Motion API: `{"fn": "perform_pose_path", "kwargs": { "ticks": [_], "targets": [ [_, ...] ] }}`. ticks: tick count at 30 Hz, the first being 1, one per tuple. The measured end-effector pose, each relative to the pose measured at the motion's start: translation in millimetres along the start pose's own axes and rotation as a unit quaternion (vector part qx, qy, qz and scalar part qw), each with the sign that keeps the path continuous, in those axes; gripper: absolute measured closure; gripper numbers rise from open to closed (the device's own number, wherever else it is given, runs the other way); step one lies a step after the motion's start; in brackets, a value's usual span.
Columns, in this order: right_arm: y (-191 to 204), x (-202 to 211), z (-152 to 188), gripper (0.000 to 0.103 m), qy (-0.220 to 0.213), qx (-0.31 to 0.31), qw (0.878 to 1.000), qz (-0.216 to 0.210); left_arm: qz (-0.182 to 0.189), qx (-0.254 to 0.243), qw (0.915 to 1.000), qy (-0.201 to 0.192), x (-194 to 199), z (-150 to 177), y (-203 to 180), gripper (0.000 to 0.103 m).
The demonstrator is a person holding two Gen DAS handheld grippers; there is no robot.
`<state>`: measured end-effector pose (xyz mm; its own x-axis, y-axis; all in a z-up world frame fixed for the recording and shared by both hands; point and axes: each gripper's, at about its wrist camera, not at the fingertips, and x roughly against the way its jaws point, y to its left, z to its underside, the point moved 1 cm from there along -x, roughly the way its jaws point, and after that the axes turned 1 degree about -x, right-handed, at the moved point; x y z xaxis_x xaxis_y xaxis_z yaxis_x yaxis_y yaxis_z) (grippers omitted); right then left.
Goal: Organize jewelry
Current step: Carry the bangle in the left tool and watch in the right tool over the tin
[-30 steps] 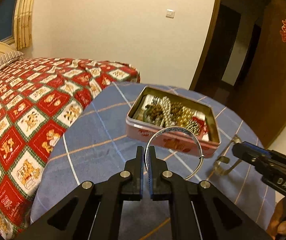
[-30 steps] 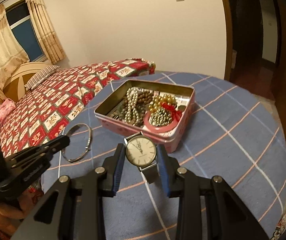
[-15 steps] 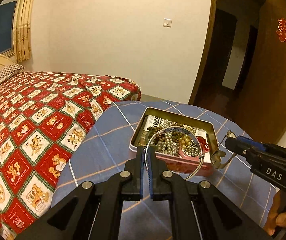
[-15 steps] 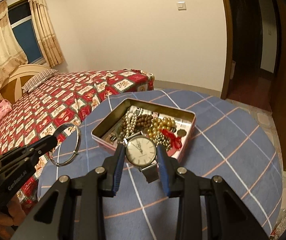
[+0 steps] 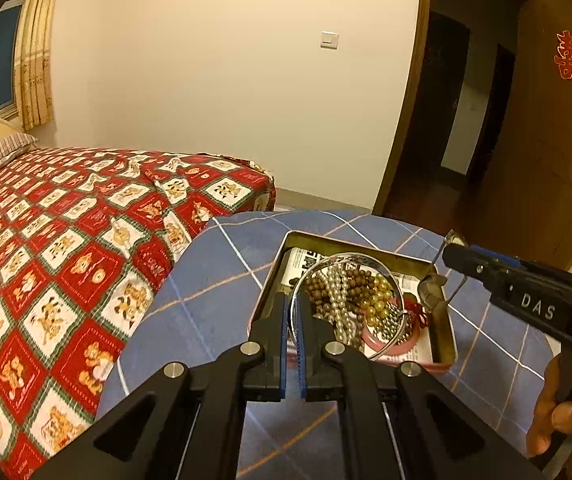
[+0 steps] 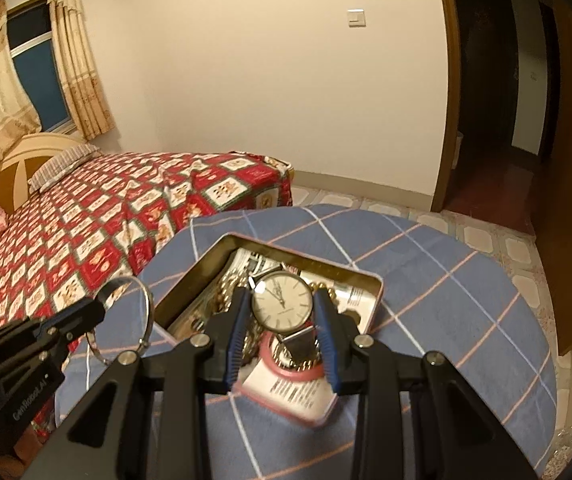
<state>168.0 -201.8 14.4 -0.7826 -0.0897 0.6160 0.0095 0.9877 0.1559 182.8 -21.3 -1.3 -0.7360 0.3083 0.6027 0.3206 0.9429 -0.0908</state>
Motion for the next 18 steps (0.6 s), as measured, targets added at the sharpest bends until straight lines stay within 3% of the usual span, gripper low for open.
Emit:
{"fn": "perform_pose_path", "kwargs": {
  "ticks": [9,18],
  "targets": [
    [-14.8,-31.6,-17.3,0.067,0.006,-0.014,1.000,0.011,0.009,-0.016,0.9996,0.022,-42.6,-12.6,-12.8,0.101],
    [-25.2,-65.9,-11.1,0.067,0.042,-0.028,0.999,0.016,0.003,-0.023,0.9984,0.052,-80.1,-10.3,-19.2,0.101]
  ]
}}
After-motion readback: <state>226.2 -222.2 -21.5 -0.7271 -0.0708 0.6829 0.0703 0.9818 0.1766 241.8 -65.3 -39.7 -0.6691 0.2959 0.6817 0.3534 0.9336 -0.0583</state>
